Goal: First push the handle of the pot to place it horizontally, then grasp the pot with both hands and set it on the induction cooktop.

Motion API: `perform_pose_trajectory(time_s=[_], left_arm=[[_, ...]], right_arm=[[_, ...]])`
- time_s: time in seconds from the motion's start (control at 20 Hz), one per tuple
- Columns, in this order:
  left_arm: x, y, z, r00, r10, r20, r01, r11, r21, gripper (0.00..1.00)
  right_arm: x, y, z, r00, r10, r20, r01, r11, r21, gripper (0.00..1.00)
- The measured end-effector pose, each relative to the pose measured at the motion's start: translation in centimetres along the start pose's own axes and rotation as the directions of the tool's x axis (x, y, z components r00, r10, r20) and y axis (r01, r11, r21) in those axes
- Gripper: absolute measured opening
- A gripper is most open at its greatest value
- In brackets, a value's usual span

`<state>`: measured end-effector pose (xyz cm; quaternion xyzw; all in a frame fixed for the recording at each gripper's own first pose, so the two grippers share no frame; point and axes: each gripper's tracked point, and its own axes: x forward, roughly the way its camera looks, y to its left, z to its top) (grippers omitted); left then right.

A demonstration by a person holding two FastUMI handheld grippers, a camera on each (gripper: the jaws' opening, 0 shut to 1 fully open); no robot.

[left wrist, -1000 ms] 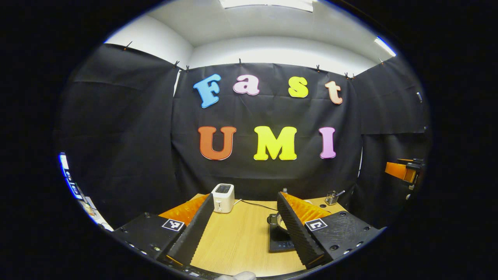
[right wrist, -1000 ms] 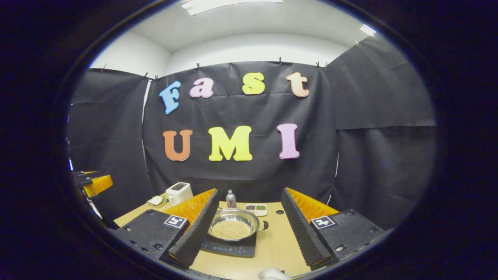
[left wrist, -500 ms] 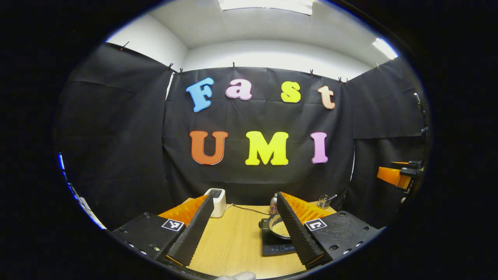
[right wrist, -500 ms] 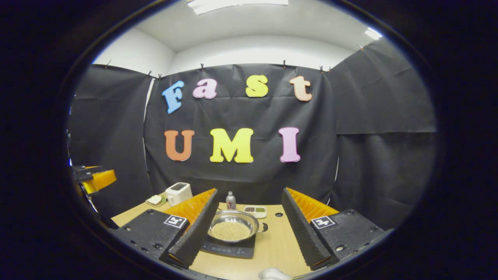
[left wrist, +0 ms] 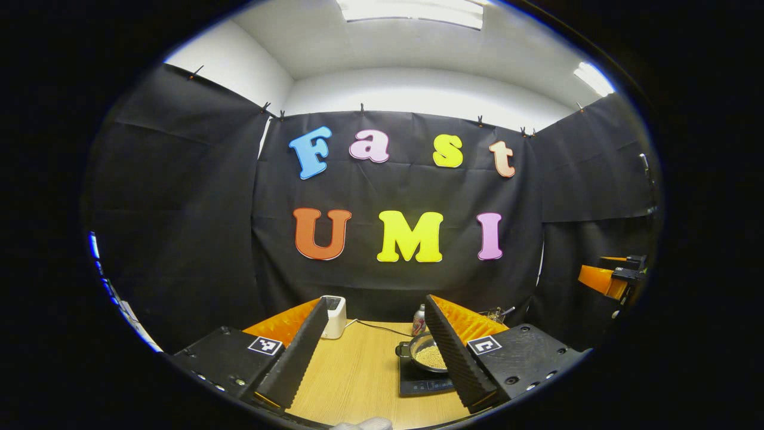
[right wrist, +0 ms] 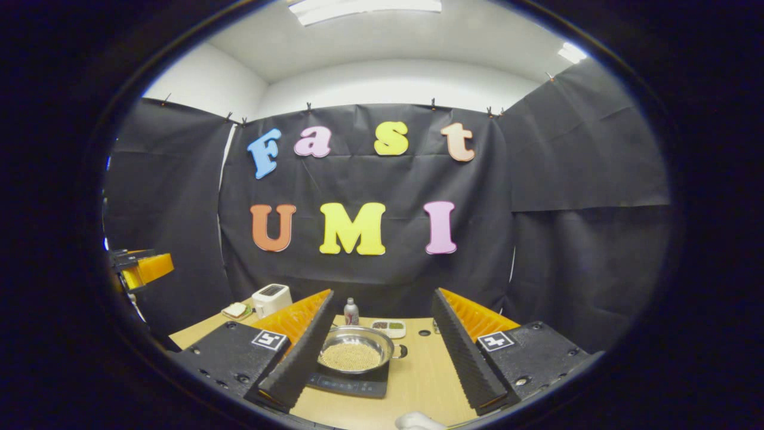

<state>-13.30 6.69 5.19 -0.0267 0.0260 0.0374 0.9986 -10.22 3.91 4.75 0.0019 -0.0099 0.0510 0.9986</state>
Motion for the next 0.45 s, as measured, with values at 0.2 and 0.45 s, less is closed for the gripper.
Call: perform_pose_trajectory(time_s=[0.2, 0.45], left_arm=[[-0.26, 0.02, -0.4, 1.0, -0.003, -0.011, 0.003, 1.0, 0.011, 0.96], [-0.19, -0.42, -0.5, 1.0, -0.015, -0.017, 0.015, 1.0, 0.018, 0.96]], right_arm=[[-0.21, 0.05, -0.47, 1.0, -0.001, -0.011, 0.001, 1.0, -0.001, 1.0], [-0.36, -0.26, -0.68, 1.0, -0.005, -0.018, 0.005, 1.0, 0.013, 1.0]])
